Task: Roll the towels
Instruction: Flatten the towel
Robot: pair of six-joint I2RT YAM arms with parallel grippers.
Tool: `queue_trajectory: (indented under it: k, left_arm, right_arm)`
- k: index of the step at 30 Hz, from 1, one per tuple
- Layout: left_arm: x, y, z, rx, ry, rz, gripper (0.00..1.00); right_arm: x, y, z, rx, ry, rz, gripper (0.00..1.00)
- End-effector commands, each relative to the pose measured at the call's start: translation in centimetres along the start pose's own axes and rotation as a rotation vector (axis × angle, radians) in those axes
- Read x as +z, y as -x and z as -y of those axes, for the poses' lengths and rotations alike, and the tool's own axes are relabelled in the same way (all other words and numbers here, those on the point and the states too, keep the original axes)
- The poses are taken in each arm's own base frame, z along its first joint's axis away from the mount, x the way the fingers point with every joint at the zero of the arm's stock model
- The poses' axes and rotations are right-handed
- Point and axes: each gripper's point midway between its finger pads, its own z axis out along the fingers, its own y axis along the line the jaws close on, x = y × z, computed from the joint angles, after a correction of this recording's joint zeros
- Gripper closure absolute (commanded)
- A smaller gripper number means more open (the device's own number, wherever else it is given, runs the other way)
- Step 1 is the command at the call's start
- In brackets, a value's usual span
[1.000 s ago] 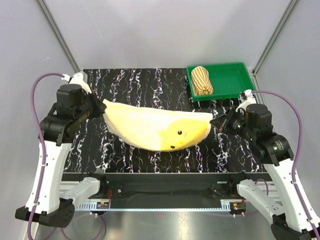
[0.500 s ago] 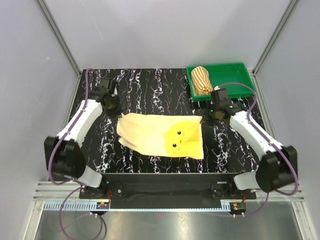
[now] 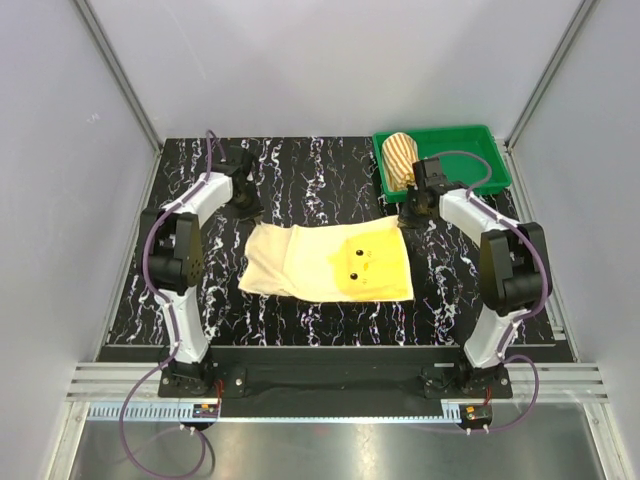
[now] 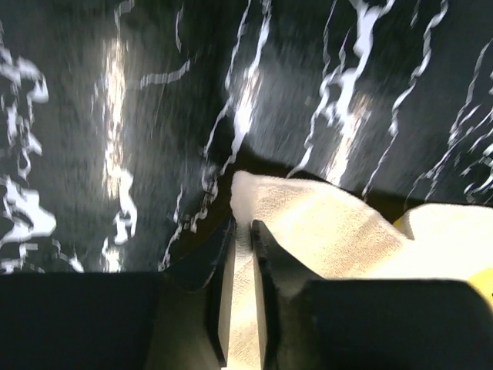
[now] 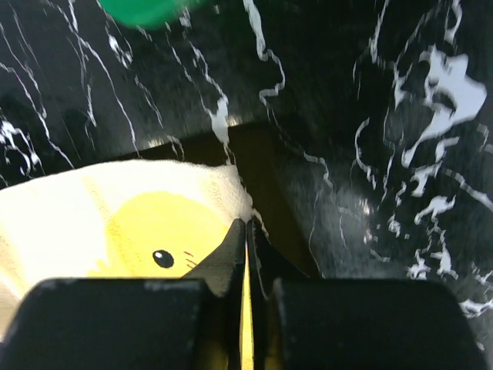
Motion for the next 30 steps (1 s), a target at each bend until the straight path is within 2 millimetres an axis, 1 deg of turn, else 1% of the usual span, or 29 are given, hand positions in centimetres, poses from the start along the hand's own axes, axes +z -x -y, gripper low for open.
queue_trajectory:
  k: [1,2,3,4,5,6,7,8,9,10,11,12,13,14,15,16,17,18,19,20,21,22,23,24,25,26,27,28,30]
  left_arm:
    - [0.1,4.2,1.2,-0.043,-0.048,0.106,0.76]
    - [0.1,4.5,1.1,-0.05,-0.045,0.109,0.71]
    - [0.2,4.7,0.8,-0.053,-0.034,0.114,0.51]
    - [-0.2,4.7,0.8,-0.052,-0.033,0.118,0.45]
    - [-0.5,4.7,0.1,-0.054,0.004,0.126,0.36]
    - [-0.8,4.7,-0.3,-0.057,0.021,0.14,0.2]
    - [-2.1,4.9,-0.5,-0.056,0.022,0.17,0.12]
    - [-2.2,3.9,-1.2,-0.06,0.045,0.16,0.09]
    - [-2.6,3.5,-1.8,-0.063,0.065,0.168,0.08]
    - [-4.3,3.6,-2.1,-0.077,0.067,0.203,0.04]
    - [-4.3,1.9,-3.5,-0.091,0.117,0.181,0.03]
    - [-4.8,1.2,-3.9,-0.099,0.122,0.184,0.03]
    - [-6.7,1.1,-3.9,-0.123,0.103,0.225,0.04]
    - [-7.2,0.0,-4.4,-0.139,0.107,0.224,0.04]
    - [-6.7,-2.2,-5.3,-0.148,0.117,0.187,0.04]
    - [-8.1,-2.9,-5.4,-0.174,0.092,0.215,0.04]
    - [-8.4,-4.0,-5.6,-0.19,0.084,0.206,0.04]
    - [-8.6,-4.9,-5.8,-0.204,0.074,0.2,0.05]
    - [-8.7,-6.9,-6.4,-0.225,0.067,0.187,0.05]
    - [-8.8,-7.7,-6.5,-0.239,0.052,0.184,0.07]
    - [-8.7,-8.8,-6.2,-0.247,0.021,0.162,0.08]
    - [-8.7,-10.3,-6.5,-0.265,0.008,0.149,0.09]
    - [-8.7,-11.2,-6.1,-0.272,-0.028,0.131,0.16]
    - [-9.1,-11.7,-6.1,-0.288,-0.051,0.14,0.19]
    - [-8.6,-13.0,-6.6,-0.299,-0.045,0.121,0.19]
    - [-8.6,-13.9,-6.2,-0.303,-0.076,0.099,0.2]
    - [-8.6,-14.3,-6.4,-0.309,-0.08,0.098,0.21]
    - [-8.3,-15.5,-6.8,-0.329,-0.076,0.086,0.21]
    - [-8.1,-16.3,-6.6,-0.346,-0.108,0.078,0.23]
  right_arm:
    - [0.4,4.1,-0.3,-0.026,-0.011,0.101,0.94]
    - [0.6,4.3,-0.1,-0.027,-0.014,0.097,0.73]
    - [0.7,4.4,-0.1,-0.036,-0.018,0.093,0.58]
    - [0.7,4.1,0.2,-0.036,-0.031,0.078,0.48]
    - [0.4,4.0,0.4,-0.036,-0.034,0.081,0.38]
    - [0.4,3.2,1.0,-0.036,-0.048,0.069,0.25]
    - [-0.7,3.5,0.8,-0.036,-0.035,0.101,0.19]
    - [-1.2,3.4,0.9,-0.034,-0.034,0.109,0.16]
    - [-1.5,2.6,1.6,-0.033,-0.047,0.101,0.14]
    - [-2.9,2.7,1.4,-0.031,-0.035,0.123,0.13]
    - [-3.7,2.5,1.4,-0.032,-0.031,0.132,0.13]
    - [-4.4,2.3,1.6,-0.026,-0.033,0.139,0.12]
    - [-5.9,1.6,2.0,-0.017,-0.028,0.15,0.12]
    - [-6.6,1.1,2.2,-0.008,-0.027,0.154,0.11]
    - [-7.3,0.6,2.5,0.002,-0.028,0.16,0.11]
    - [-8.4,-0.7,3.0,0.021,-0.023,0.157,0.09]
    - [-8.9,-1.4,3.1,0.035,-0.013,0.154,0.09]
    - [-8.8,-3.1,3.7,0.057,-0.012,0.122,0.09]
    - [-9.8,-3.8,3.7,0.065,0.005,0.12,0.09]
    - [-9.9,-4.6,4.0,0.079,0.008,0.108,0.09]
    - [-10.0,-5.5,4.1,0.087,0.018,0.089,0.1]
    - [-10.1,-7.3,4.3,0.109,0.032,0.052,0.1]
    - [-10.1,-8.0,4.5,0.118,0.036,0.036,0.12]
    - [-10.1,-9.4,4.9,0.145,0.039,0.008,0.13]
    - [-10.0,-10.1,5.0,0.153,0.042,-0.007,0.14]
    - [-9.9,-10.6,5.1,0.161,0.046,-0.018,0.18]
    - [-9.6,-11.8,5.6,0.177,0.036,-0.043,0.19]
    - [-9.4,-12.3,5.8,0.181,0.029,-0.053,0.21]
    - [-8.7,-13.5,6.1,0.206,0.032,-0.084,0.25]
